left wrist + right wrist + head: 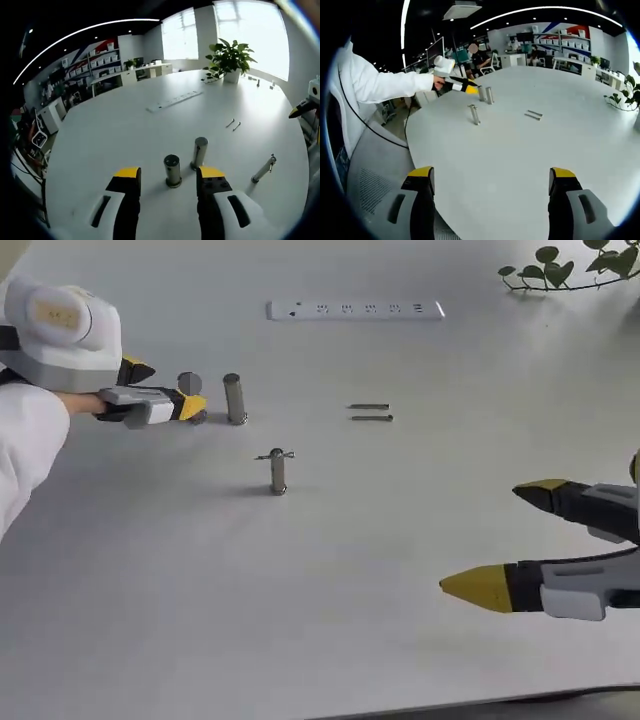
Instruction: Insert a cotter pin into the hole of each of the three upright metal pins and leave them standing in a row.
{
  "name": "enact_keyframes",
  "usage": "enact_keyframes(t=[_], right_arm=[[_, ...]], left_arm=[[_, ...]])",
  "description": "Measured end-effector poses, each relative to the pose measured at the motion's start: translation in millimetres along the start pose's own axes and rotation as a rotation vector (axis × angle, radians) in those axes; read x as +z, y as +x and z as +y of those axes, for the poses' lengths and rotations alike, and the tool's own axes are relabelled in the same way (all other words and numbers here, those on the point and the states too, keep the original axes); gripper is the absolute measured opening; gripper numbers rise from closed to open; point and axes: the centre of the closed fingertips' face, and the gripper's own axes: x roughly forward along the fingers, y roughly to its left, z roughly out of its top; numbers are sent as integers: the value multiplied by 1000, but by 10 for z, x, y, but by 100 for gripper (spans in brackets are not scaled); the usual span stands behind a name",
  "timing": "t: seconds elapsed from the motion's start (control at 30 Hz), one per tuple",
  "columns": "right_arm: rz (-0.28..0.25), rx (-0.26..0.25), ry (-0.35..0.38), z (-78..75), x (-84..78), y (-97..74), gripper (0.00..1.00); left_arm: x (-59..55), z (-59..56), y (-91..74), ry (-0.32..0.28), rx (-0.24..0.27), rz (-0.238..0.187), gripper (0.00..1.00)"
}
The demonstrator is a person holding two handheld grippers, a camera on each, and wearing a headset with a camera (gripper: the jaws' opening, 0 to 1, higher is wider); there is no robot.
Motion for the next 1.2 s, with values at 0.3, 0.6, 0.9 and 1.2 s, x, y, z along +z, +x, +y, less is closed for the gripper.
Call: enact_keyframes(t=[0.3,0.6,0.9,1.2], right_arm=[[-5,-3,26,-20,-18,27,93],[-2,2,35,-6,-52,44,92],[-3,11,47,50,-87,55,92],[-14,17,52,76,-48,64,92]], left_arm=[[-121,5,189,10,-25,54,25],[-178,-55,296,39,-47,85,17],[-213,-89,307,12,-63,109,12],[-205,-101,290,0,-40,102,11]])
